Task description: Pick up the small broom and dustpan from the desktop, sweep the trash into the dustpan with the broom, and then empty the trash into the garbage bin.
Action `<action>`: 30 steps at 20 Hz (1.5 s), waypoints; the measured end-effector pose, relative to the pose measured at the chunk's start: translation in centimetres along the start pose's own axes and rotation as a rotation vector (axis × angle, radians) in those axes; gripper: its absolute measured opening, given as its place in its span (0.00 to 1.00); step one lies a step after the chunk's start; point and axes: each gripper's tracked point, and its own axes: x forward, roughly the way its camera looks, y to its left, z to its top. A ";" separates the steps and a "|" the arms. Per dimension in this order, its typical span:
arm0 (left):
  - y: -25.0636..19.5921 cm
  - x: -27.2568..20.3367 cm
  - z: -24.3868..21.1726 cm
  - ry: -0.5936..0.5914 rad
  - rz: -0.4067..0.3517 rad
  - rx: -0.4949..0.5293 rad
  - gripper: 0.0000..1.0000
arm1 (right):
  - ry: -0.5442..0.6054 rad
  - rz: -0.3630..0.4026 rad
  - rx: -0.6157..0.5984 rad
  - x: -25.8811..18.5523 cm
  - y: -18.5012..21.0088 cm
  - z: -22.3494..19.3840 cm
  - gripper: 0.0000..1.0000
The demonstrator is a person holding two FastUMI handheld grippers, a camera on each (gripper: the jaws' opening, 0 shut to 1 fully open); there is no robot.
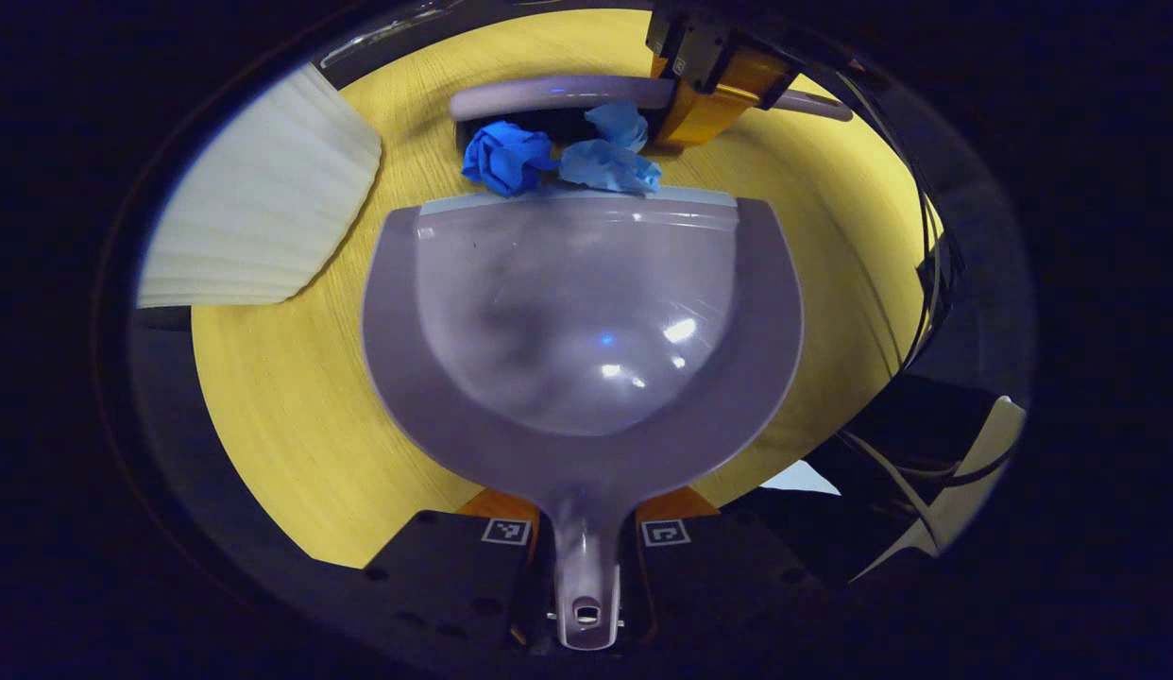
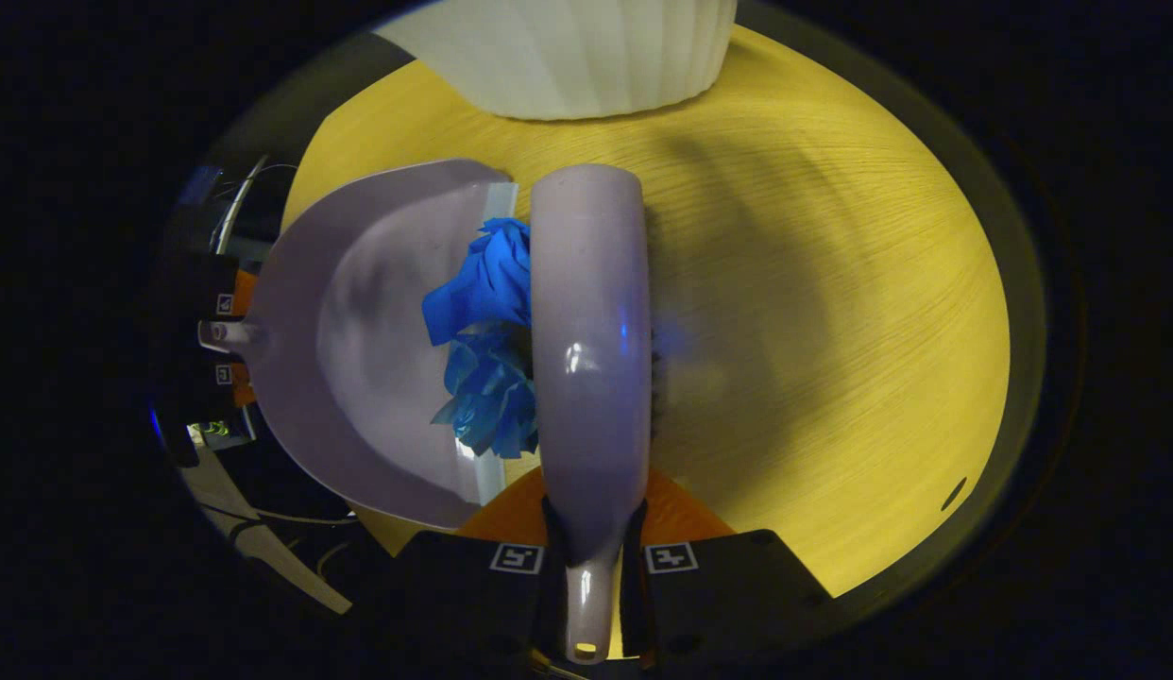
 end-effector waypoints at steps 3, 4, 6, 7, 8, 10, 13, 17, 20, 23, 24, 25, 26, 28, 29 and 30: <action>-0.2 -0.3 0.8 -0.027 -0.019 0.033 0.26 | 0.009 0.092 -0.003 -0.2 -0.2 0.1 0.24; 0.1 -0.5 0.2 0.010 -0.012 0.049 0.27 | 0.011 0.137 0.013 -0.4 -0.3 0.0 0.24; 0.3 -0.3 -0.4 0.019 0.016 0.077 0.26 | 0.000 0.257 0.078 -0.8 0.5 0.2 0.24; 0.1 -0.3 -0.3 0.018 0.014 0.078 0.27 | -0.004 0.329 0.105 -0.7 1.3 0.3 0.24; 0.1 -0.4 -0.2 0.006 0.012 0.075 0.27 | -0.020 0.387 0.133 -0.4 1.5 0.3 0.24; 0.1 -0.6 0.0 -0.014 0.013 0.079 0.27 | -0.045 0.407 0.178 -0.4 0.7 0.1 0.19; -0.1 -0.8 0.3 -0.057 0.024 0.080 0.27 | -0.128 0.378 0.248 -1.0 -0.2 -0.5 0.24; -0.2 -3.0 1.1 -0.177 0.055 0.085 0.27 | -0.340 0.369 0.341 -5.9 -1.7 -1.9 0.24; -0.5 -5.8 1.9 -0.285 0.058 0.061 0.27 | -0.535 0.356 0.433 -9.7 -3.2 -4.6 0.24; -1.0 -9.1 2.6 -0.401 0.095 0.070 0.27 | -0.775 0.335 0.539 -16.0 -5.6 -8.8 0.23; -1.5 -10.6 2.6 -0.435 0.106 0.073 0.27 | -0.854 0.324 0.573 -17.4 -6.5 -10.2 0.23; -1.7 -12.5 2.8 -0.472 0.117 0.079 0.26 | -0.924 0.308 0.607 -18.3 -7.2 -11.6 0.23; -1.8 -14.6 2.8 -0.513 0.140 0.088 0.26 | -0.992 0.287 0.637 -19.7 -8.3 -13.1 0.24; -0.9 -18.7 3.5 -0.580 0.192 0.110 0.26 | -1.091 0.236 0.682 -20.7 -10.0 -15.2 0.24; 0.0 -21.1 4.3 -0.607 0.213 0.120 0.26 | -1.125 0.217 0.690 -20.5 -10.3 -16.1 0.23; 1.5 -23.8 5.1 -0.618 0.243 0.133 0.27 | -1.149 0.195 0.693 -20.1 -11.0 -17.2 0.23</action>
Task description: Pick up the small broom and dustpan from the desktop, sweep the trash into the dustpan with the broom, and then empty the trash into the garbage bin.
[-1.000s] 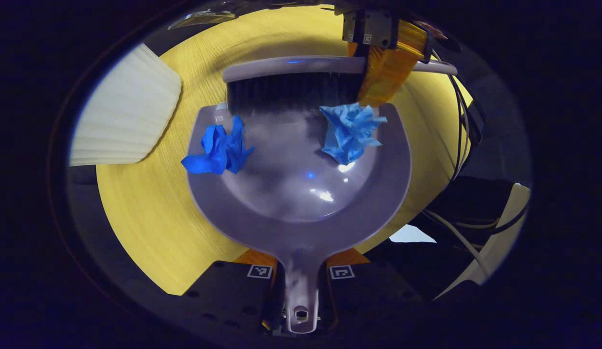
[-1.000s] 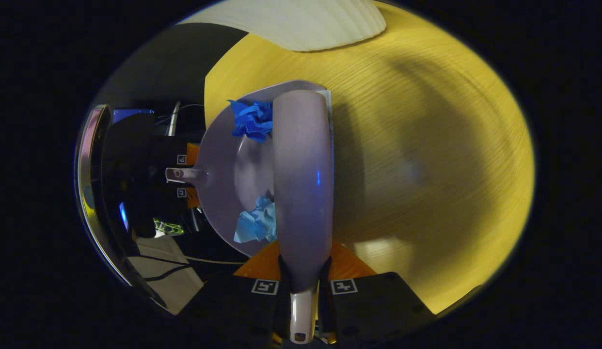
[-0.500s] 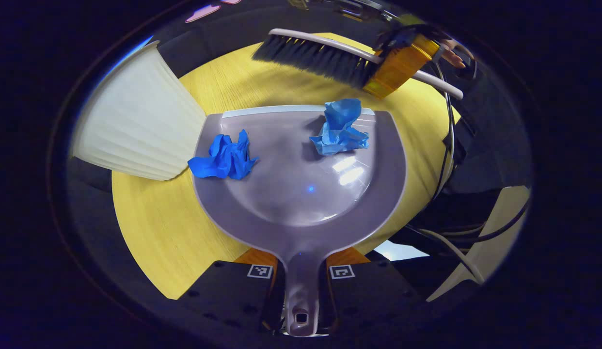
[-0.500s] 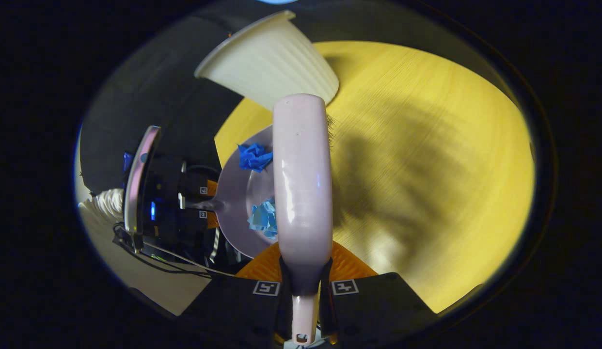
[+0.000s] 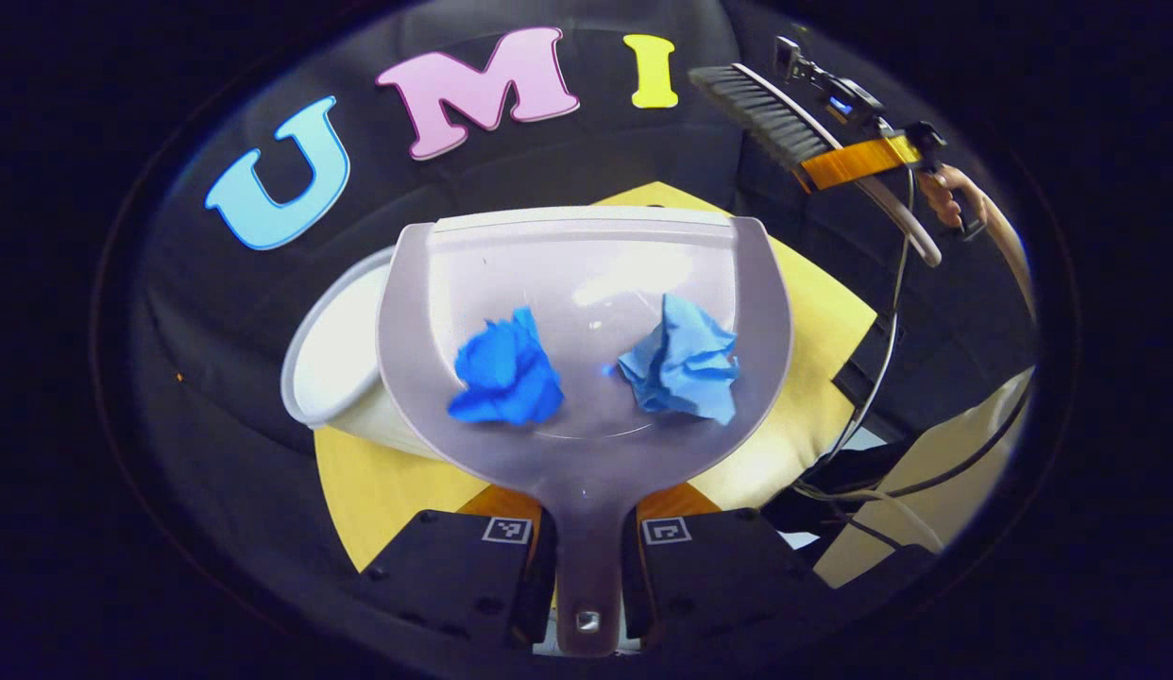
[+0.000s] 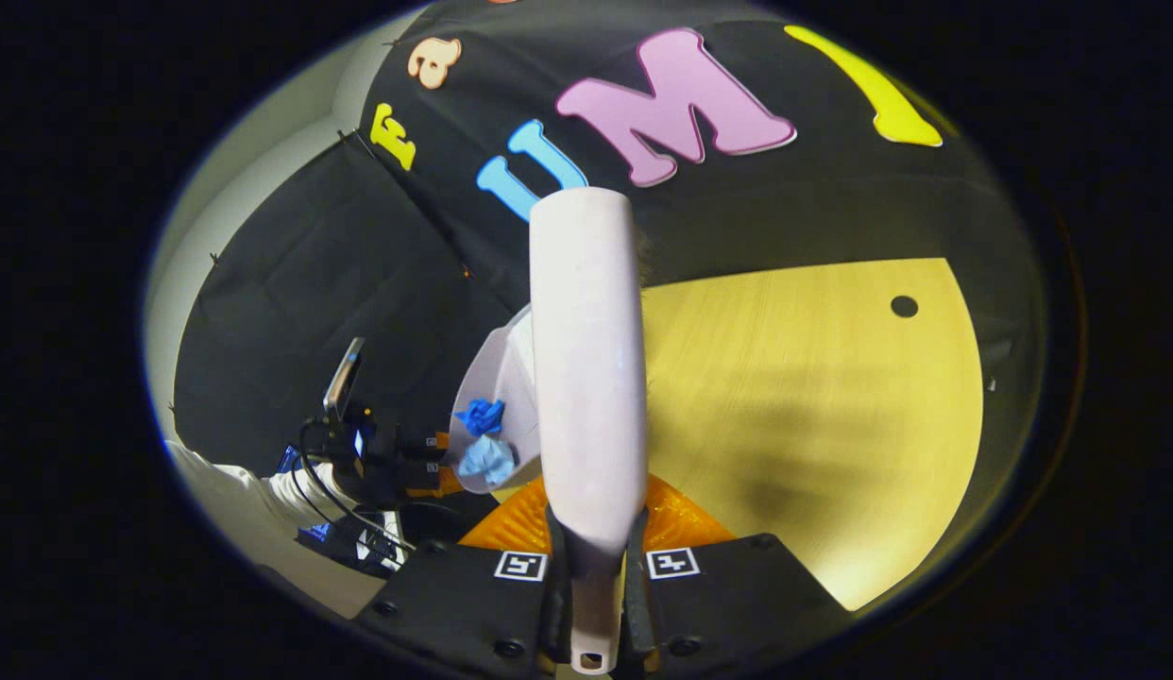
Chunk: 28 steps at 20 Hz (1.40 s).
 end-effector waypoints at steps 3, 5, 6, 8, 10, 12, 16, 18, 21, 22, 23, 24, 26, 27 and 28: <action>8.0 -2.5 4.0 -0.004 0.170 0.107 0.26 | -0.059 0.019 0.026 -0.7 -0.9 -3.6 0.24; 12.7 -3.5 6.2 0.019 0.274 0.170 0.26 | -0.048 0.017 0.047 -0.9 -2.9 -6.7 0.23; 14.7 -4.1 6.5 0.037 0.322 0.202 0.26 | -0.036 0.007 0.049 -0.9 -3.8 -8.3 0.24; 18.9 -5.3 6.6 0.100 0.417 0.270 0.26 | -0.021 0.003 0.053 -2.2 -4.2 -12.0 0.24; 22.2 -5.9 5.8 0.184 0.484 0.330 0.26 | -0.020 0.001 0.076 -3.3 -4.8 -13.4 0.23; 24.7 -6.4 4.9 0.268 0.542 0.404 0.26 | -0.023 -0.016 0.091 -4.0 -5.2 -13.2 0.24; 29.2 -6.9 4.5 0.406 0.653 0.557 0.26 | -0.001 -0.047 0.116 -3.4 -6.0 -13.3 0.24; 30.2 -6.9 4.9 0.465 0.683 0.658 0.26 | 0.002 -0.047 0.129 -3.6 -6.1 -13.9 0.24; 31.2 -7.1 5.4 0.564 0.729 0.841 0.26 | 0.014 -0.060 0.137 -3.9 -6.5 -14.8 0.23; 30.8 -7.4 5.3 0.590 0.730 0.870 0.26 | 0.020 -0.067 0.140 -4.0 -6.7 -15.0 0.23; 30.5 -7.3 5.5 0.598 0.729 0.887 0.26 | 0.026 -0.075 0.142 -4.0 -6.8 -15.2 0.23; 30.3 -7.2 5.9 0.590 0.734 0.897 0.26 | 0.031 -0.081 0.140 -4.1 -7.1 -15.4 0.23; 29.8 -7.0 6.3 0.508 0.736 0.868 0.26 | 0.044 -0.093 0.138 -4.0 -7.3 -15.7 0.23; 29.5 -6.8 6.5 0.438 0.736 0.819 0.26 | 0.047 -0.095 0.139 -3.8 -7.1 -15.6 0.24; 28.9 -6.6 7.2 0.362 0.733 0.759 0.26 | 0.043 -0.107 0.140 -3.7 -7.2 -15.2 0.24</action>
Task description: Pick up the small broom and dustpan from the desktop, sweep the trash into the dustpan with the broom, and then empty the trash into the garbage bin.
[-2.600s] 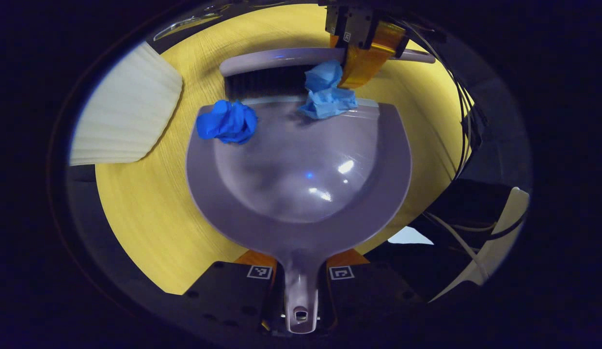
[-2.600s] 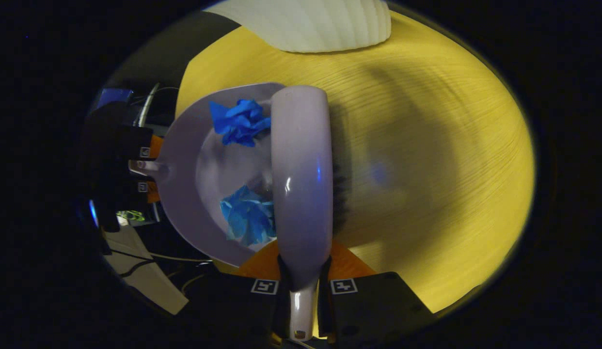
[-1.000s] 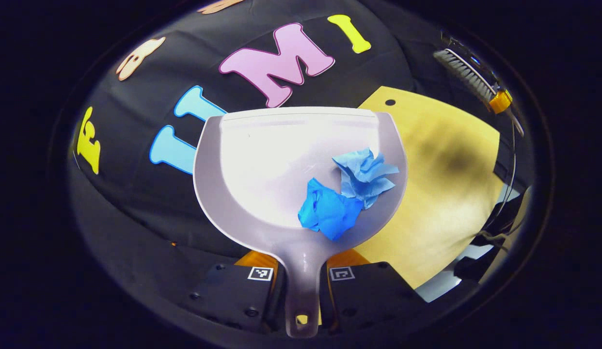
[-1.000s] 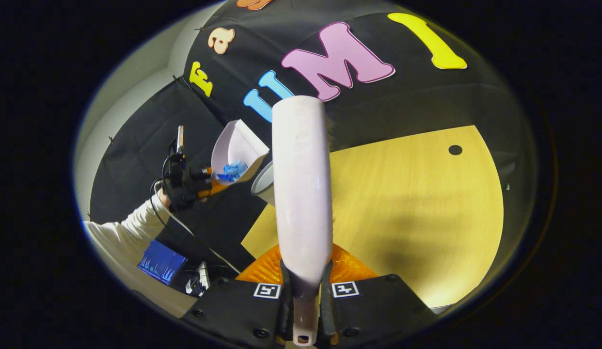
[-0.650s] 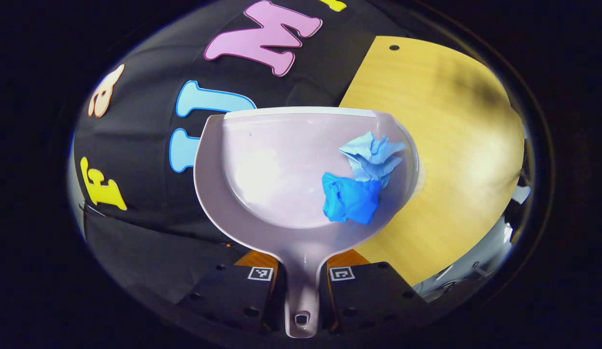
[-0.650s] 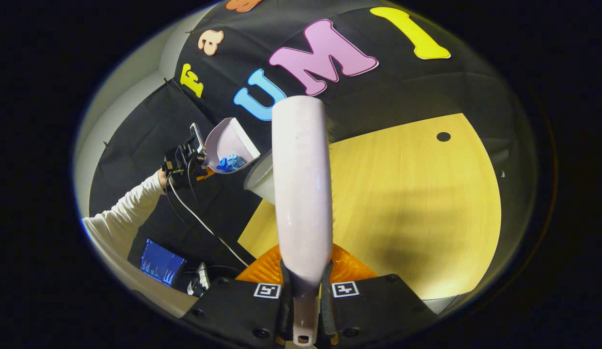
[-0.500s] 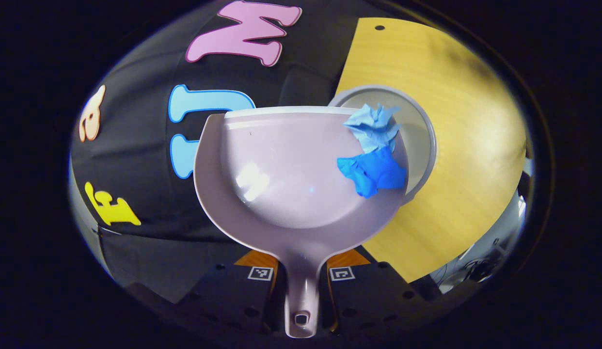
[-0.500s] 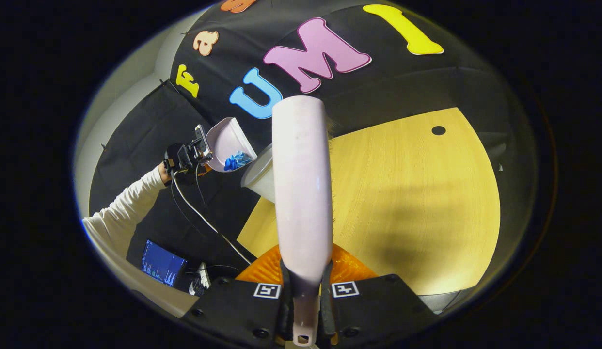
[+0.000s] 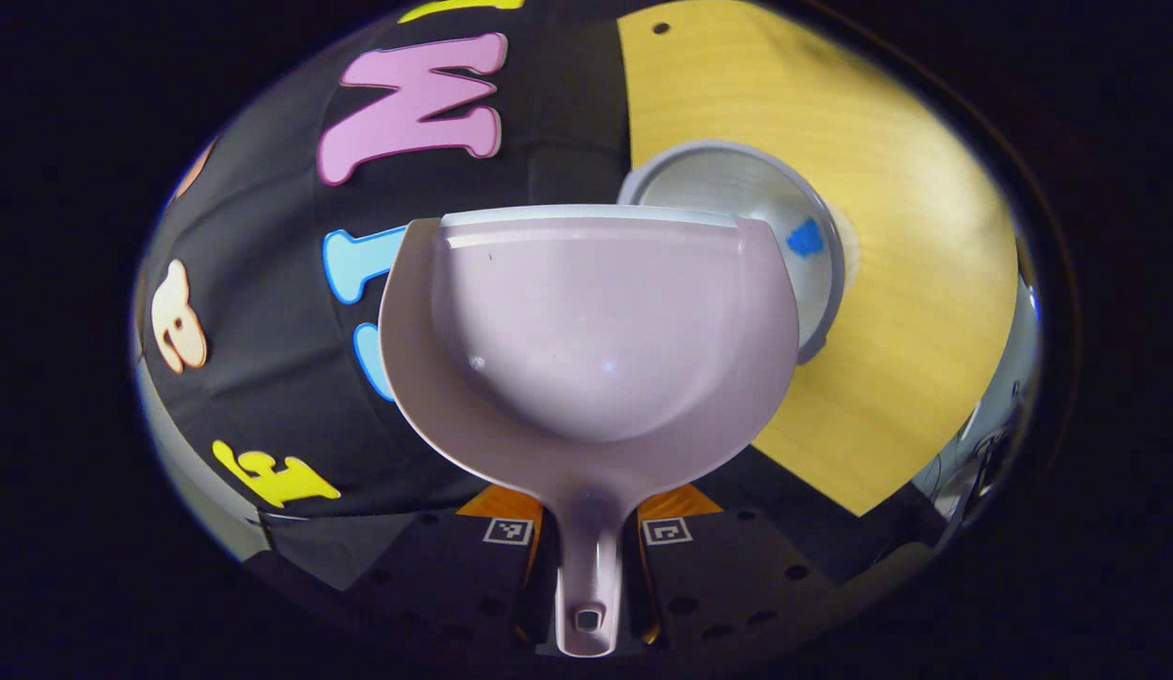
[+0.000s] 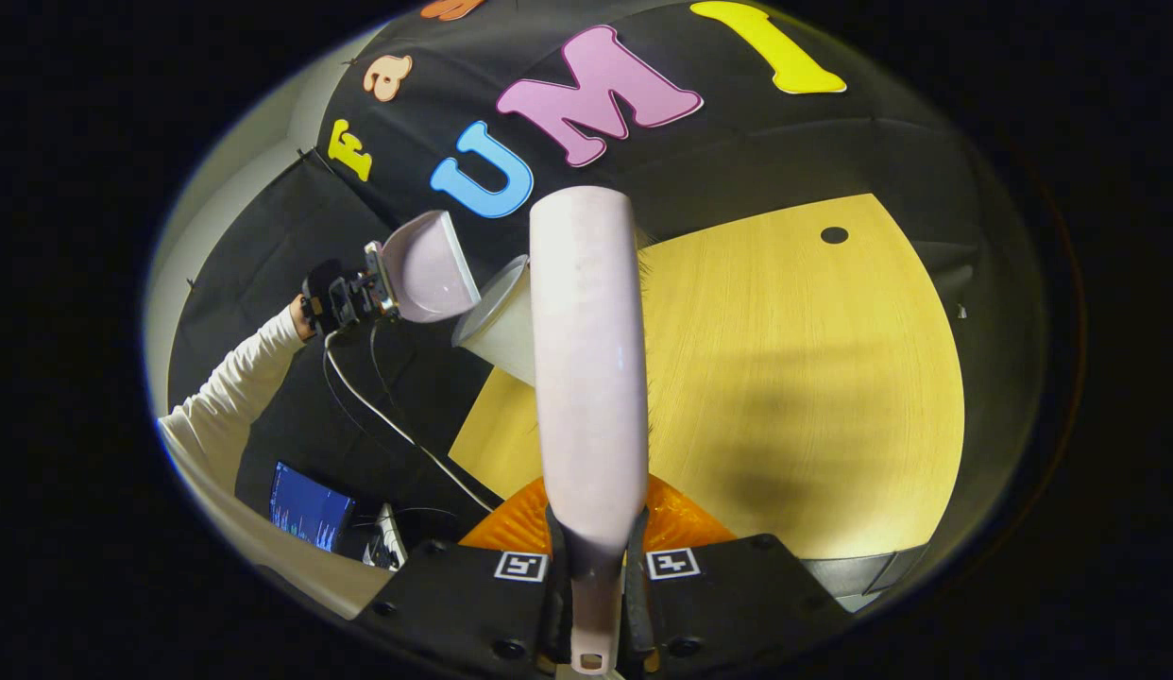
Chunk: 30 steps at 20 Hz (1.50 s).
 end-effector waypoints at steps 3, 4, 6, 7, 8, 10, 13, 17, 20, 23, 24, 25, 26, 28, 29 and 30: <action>0.8 -2.7 4.1 -0.170 0.033 -0.246 0.26 | -0.041 -0.041 -0.025 -0.2 0.8 1.6 0.23; 1.2 -3.8 5.4 -0.233 0.039 -0.334 0.26 | -0.059 -0.047 -0.038 -0.3 1.6 2.6 0.23; 1.5 -6.8 8.3 -0.350 0.025 -0.513 0.26 | -0.105 -0.053 -0.055 -0.4 3.2 5.0 0.23; 1.4 -8.2 9.6 -0.403 0.006 -0.590 0.25 | -0.131 -0.057 -0.065 -0.5 4.4 6.4 0.23; 1.7 -9.3 10.7 -0.461 -0.011 -0.659 0.26 | -0.150 -0.061 -0.079 -0.4 5.5 7.6 0.23; 0.1 -10.9 13.2 -0.518 -0.069 -0.792 0.25 | -0.176 -0.096 -0.109 -0.3 6.3 9.3 0.23; -4.2 -15.7 16.9 -0.591 -0.245 -0.995 0.25 | -0.198 -0.191 -0.175 0.1 6.5 11.1 0.24; -11.6 -16.1 19.9 -0.477 -0.419 -1.181 0.25 | -0.154 -0.303 -0.119 2.4 4.4 9.5 0.23; -19.1 -14.3 23.0 -0.343 -0.646 -1.300 0.25 | -0.011 -0.443 -0.029 5.5 0.1 4.3 0.24; -24.8 -12.4 23.7 -0.175 -0.804 -1.288 0.25 | 0.131 -0.502 0.007 10.3 -3.2 0.1 0.24; -26.5 -11.6 24.3 -0.124 -0.806 -1.228 0.26 | 0.174 -0.520 0.063 11.8 -4.1 -1.3 0.24; -27.9 -11.3 24.6 -0.074 -0.818 -1.170 0.26 | 0.212 -0.532 0.122 13.3 -4.6 -2.5 0.24; -29.5 -11.2 25.1 -0.031 -0.844 -1.136 0.26 | 0.255 -0.546 0.148 14.4 -5.3 -3.3 0.24; -30.0 -11.0 25.7 0.067 -0.912 -1.079 0.26 | 0.336 -0.582 0.154 15.2 -5.8 -3.6 0.24; -30.0 -10.7 26.3 0.103 -0.933 -1.074 0.27 | 0.359 -0.600 0.149 15.0 -5.8 -3.6 0.24; -29.6 -10.3 26.1 0.124 -0.947 -1.062 0.26 | 0.376 -0.615 0.150 15.7 -6.0 -3.3 0.24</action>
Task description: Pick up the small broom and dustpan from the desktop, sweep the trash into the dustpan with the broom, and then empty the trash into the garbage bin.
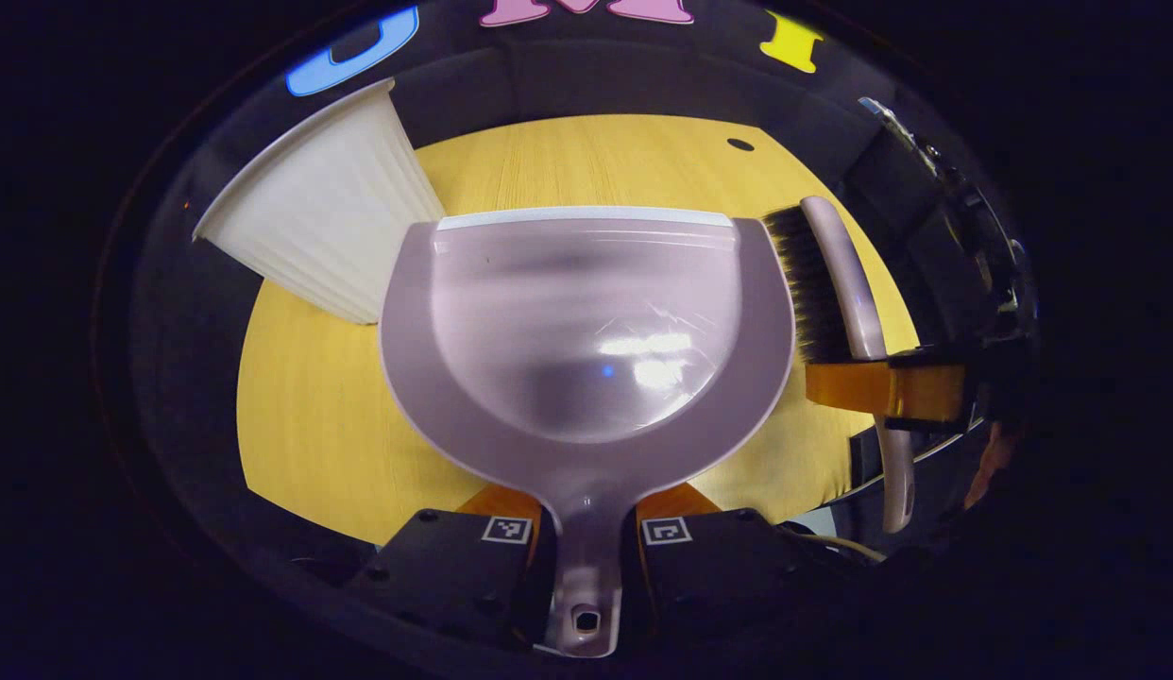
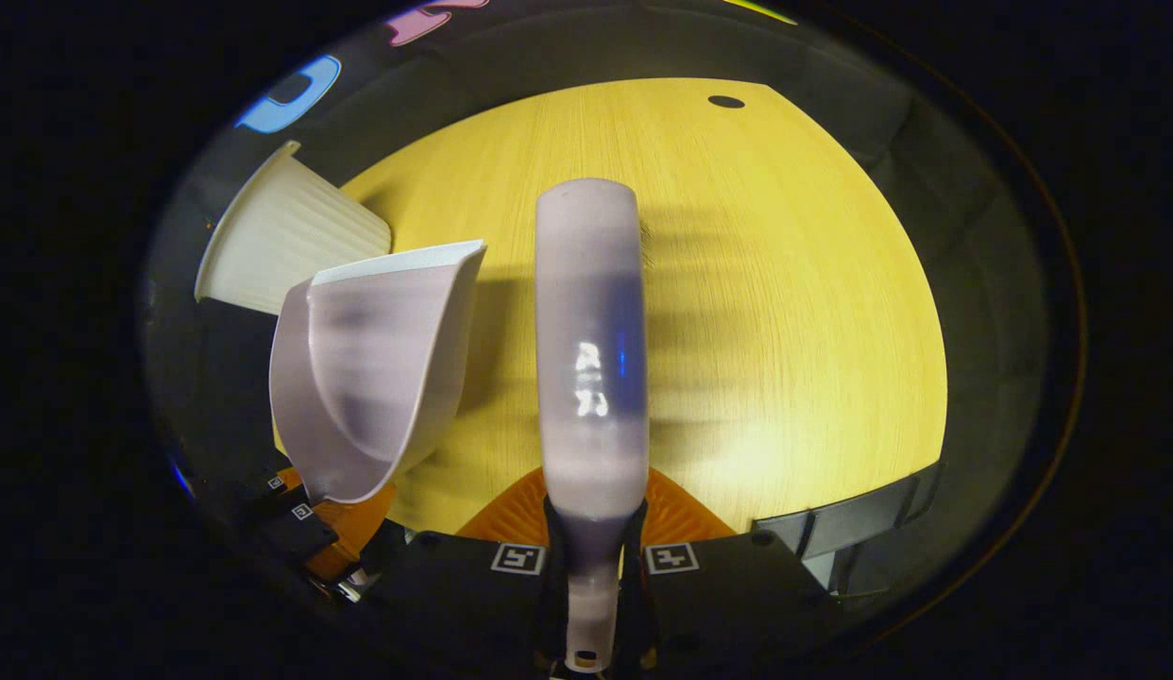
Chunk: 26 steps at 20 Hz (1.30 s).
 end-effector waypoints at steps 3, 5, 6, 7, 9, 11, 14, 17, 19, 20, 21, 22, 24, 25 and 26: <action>0.6 0.8 0.1 0.072 0.010 -0.029 0.26 | 0.031 -0.063 -0.001 0.5 -0.1 0.1 0.24; 0.4 1.4 -0.7 0.113 0.016 -0.041 0.26 | 0.057 -0.097 -0.010 0.8 0.1 0.3 0.24; 0.5 1.6 -0.9 0.134 0.015 -0.047 0.27 | 0.069 -0.120 -0.022 0.6 -0.1 0.2 0.24; 0.4 1.6 -1.0 0.157 0.012 -0.053 0.26 | 0.080 -0.131 -0.028 0.4 -0.1 0.4 0.24; 0.3 1.4 -1.0 0.203 -0.010 -0.066 0.26 | 0.109 -0.143 -0.030 -0.6 0.3 0.6 0.24; 0.5 1.2 -0.4 0.216 -0.026 -0.092 0.26 | 0.123 -0.153 -0.036 -1.4 0.1 0.9 0.24; 0.4 1.7 -0.7 0.215 -0.020 -0.088 0.27 | 0.156 -0.173 -0.052 -0.4 -0.3 0.2 0.24; 0.3 1.4 -0.8 0.232 -0.022 -0.100 0.27 | 0.187 -0.167 -0.049 0.0 -0.1 1.0 0.24; 0.3 1.7 -1.0 0.252 -0.029 -0.092 0.27 | 0.201 -0.169 -0.065 0.0 -0.2 1.2 0.26; 0.3 1.6 -1.1 0.265 -0.035 -0.088 0.27 | 0.207 -0.173 -0.065 0.0 0.2 1.0 0.25; 0.3 1.6 -1.1 0.281 -0.039 -0.085 0.27 | 0.215 -0.178 -0.061 0.0 0.3 1.0 0.25; 0.3 1.5 -1.2 0.292 -0.039 -0.085 0.28 | 0.219 -0.181 -0.058 0.0 0.3 1.1 0.28; 0.3 1.4 -1.4 0.304 -0.037 -0.085 0.28 | 0.228 -0.179 -0.055 0.0 0.4 0.9 0.31; 0.3 1.4 -1.4 0.306 -0.041 -0.085 0.28 | 0.233 -0.180 -0.051 -0.1 0.3 0.8 0.32; 0.3 1.4 -1.5 0.309 -0.051 -0.084 0.29 | 0.234 -0.180 -0.048 -0.1 0.4 0.7 0.34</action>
